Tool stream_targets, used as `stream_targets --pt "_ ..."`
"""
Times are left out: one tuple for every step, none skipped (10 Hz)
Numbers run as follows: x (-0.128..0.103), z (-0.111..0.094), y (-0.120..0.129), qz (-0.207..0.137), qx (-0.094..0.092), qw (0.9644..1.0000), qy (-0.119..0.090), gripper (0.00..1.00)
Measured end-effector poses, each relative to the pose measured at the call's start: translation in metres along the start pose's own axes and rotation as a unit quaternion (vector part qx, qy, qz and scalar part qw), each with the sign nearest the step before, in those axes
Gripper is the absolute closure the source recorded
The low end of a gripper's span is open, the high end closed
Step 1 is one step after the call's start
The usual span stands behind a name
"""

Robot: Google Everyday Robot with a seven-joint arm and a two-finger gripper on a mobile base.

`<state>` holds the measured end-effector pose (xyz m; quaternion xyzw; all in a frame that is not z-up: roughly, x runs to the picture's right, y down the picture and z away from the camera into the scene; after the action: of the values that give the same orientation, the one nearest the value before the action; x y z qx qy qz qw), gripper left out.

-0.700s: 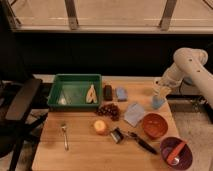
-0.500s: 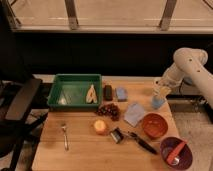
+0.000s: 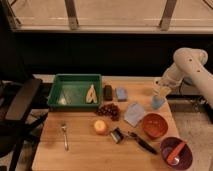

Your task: Place grapes in plastic cup

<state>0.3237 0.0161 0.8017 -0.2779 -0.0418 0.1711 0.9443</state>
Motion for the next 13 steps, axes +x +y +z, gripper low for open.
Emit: stream_targets --pt "0.0 0.0 0.0 0.0 0.0 1.0 0.0 0.38" --pt "0.0001 0.0 0.0 0.0 0.0 1.0 0.0 0.38" --pt "0.0001 0.0 0.0 0.0 0.0 1.0 0.0 0.38" --pt "0.0002 -0.0001 0.0 0.0 0.0 1.0 0.0 0.38" --pt "0.0002 0.0 0.0 0.0 0.0 1.0 0.0 0.38" --pt "0.0002 -0.0001 0.0 0.0 0.0 1.0 0.0 0.38" --pt "0.0006 -0.0001 0.0001 0.0 0.0 1.0 0.0 0.38" --pt "0.0005 -0.0001 0.0001 0.0 0.0 1.0 0.0 0.38" --pt "0.0005 -0.0001 0.0001 0.0 0.0 1.0 0.0 0.38" --pt "0.0004 0.0 0.0001 0.0 0.0 1.0 0.0 0.38" --pt "0.0004 0.0002 0.0003 0.0 0.0 1.0 0.0 0.38" --pt "0.0005 -0.0006 -0.0004 -0.002 0.0 1.0 0.0 0.38" --pt "-0.0066 -0.0017 -0.004 -0.024 -0.006 0.9997 0.001 0.38"
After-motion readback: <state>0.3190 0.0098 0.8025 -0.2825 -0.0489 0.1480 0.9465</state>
